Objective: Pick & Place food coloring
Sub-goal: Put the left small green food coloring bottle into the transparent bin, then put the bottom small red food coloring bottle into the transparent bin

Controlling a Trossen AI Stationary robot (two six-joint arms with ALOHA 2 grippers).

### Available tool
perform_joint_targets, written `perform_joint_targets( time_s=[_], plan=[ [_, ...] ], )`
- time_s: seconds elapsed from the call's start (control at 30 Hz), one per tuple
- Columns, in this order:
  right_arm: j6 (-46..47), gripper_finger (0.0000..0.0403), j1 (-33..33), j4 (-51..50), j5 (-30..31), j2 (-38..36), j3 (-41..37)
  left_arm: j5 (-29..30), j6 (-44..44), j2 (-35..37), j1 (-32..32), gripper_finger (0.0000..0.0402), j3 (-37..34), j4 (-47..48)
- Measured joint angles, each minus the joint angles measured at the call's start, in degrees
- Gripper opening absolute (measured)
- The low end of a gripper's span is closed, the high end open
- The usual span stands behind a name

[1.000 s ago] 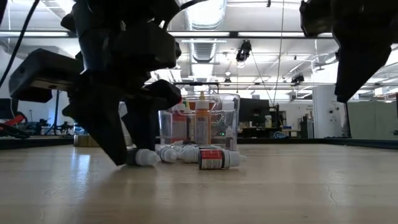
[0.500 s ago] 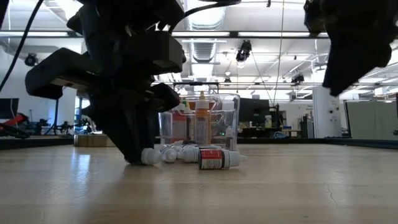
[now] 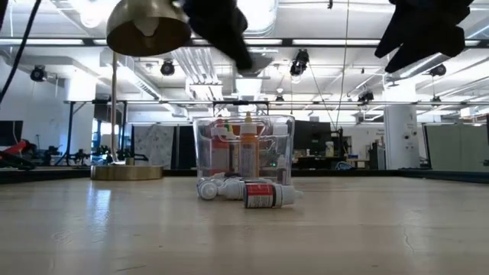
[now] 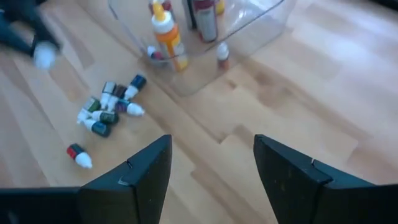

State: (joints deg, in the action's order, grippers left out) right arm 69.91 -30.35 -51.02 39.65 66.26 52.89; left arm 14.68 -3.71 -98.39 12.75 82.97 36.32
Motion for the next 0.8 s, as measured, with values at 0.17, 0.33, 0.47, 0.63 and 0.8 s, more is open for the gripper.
perform_joint_targets(
  time_s=[0.17, 0.33, 0.47, 0.63, 0.8],
  plan=[
    [-0.94, 0.0219, 0.04, -0.76, 3.33, -2.38, -0.16, 6.39, 2.36, -0.36, -9.55, 0.0048, 5.56, 3.38],
    [-4.59, 0.0219, 0.01, -0.80, 4.05, -2.77, -0.20, 1.42, 13.08, -0.74, -19.71, 0.0048, 7.40, 2.35],
    [-6.27, 0.0219, 0.00, -0.83, 4.05, -2.77, -0.20, -3.14, 17.59, -1.01, -23.38, 0.0065, 7.60, 0.73],
    [-4.64, 0.0219, 0.00, -0.83, 6.41, -2.84, -0.20, 1.05, 14.74, -0.96, -23.47, 0.0132, 8.98, -1.81],
    [-3.78, 0.0219, 0.63, -0.97, 7.18, -2.84, -0.20, 7.54, 14.38, -0.91, -22.13, 0.0183, 14.04, 0.39]
  ],
)
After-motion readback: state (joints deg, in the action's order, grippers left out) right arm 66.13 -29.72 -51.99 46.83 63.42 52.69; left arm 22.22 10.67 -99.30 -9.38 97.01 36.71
